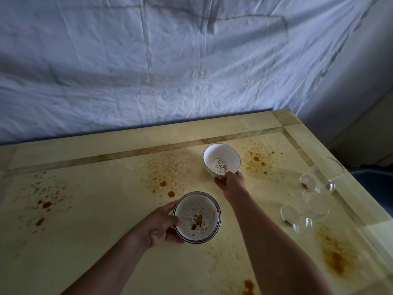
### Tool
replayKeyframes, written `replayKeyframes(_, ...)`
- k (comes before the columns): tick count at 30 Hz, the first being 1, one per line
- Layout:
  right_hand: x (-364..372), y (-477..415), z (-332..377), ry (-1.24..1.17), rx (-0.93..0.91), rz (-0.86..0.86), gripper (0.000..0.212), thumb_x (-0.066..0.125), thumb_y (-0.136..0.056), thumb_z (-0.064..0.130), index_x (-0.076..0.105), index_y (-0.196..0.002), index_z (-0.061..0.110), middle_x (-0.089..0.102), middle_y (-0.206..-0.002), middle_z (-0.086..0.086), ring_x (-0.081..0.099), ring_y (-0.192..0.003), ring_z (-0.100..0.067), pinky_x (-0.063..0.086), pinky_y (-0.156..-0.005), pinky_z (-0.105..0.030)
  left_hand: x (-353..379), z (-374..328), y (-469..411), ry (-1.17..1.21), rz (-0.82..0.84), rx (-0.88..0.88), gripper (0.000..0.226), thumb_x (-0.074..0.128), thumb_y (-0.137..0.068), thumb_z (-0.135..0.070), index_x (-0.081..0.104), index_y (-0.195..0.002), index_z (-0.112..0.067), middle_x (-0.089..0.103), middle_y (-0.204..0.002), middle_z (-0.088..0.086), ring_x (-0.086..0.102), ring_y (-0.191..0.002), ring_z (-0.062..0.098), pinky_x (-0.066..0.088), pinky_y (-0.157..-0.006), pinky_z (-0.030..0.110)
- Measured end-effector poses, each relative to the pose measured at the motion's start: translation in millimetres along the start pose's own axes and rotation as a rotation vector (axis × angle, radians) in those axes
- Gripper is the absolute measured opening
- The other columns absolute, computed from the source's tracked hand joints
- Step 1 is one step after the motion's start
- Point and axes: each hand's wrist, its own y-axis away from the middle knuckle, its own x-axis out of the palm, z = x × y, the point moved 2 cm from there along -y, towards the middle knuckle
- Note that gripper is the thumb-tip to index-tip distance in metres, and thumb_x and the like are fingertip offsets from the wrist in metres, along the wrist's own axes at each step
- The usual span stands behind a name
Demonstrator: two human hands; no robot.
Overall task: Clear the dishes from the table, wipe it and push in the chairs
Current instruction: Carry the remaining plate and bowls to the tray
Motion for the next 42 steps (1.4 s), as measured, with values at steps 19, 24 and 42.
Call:
replayKeyframes(19,-69,117,-54,0.467,0.04,0.25,0.042,0.055,-0.087,-0.005,0.057,-0.126,0.012,0.07,-0.097,-0.02,0.065,-0.071,-0.027,0.059,-0.07,-0.043,18,-49,40,-0.14,-0.123,-0.012,0.072,0.047,-0.085,0.012,0.028,-0.145,-0.023,0.037,-0.144,0.017,0.058,-0.105,0.04,0.059,-0.057,0.044)
replayKeyframes(24,-80,127,-67,0.446,0.098,0.283,0.042,0.055,-0.085,-0.008,0.06,-0.122,0.011,0.069,-0.087,-0.015,0.065,-0.065,-0.023,0.059,-0.066,-0.04,19,-27,42,-0.212,-0.185,-0.022,0.07,0.042,-0.085,0.012,0.03,-0.145,-0.021,0.054,-0.123,0.019,0.063,-0.07,0.027,0.057,-0.049,0.041)
replayKeyframes(42,-96,125,-65,0.322,0.279,0.413,0.045,0.044,-0.086,-0.018,0.06,-0.116,0.011,0.064,-0.106,-0.027,0.064,-0.095,-0.038,0.051,-0.092,-0.055,33,-15,39,-0.402,-0.252,0.007,0.07,0.041,-0.086,0.011,0.026,-0.147,-0.02,0.048,-0.136,0.016,0.064,-0.093,0.032,0.056,-0.046,0.036)
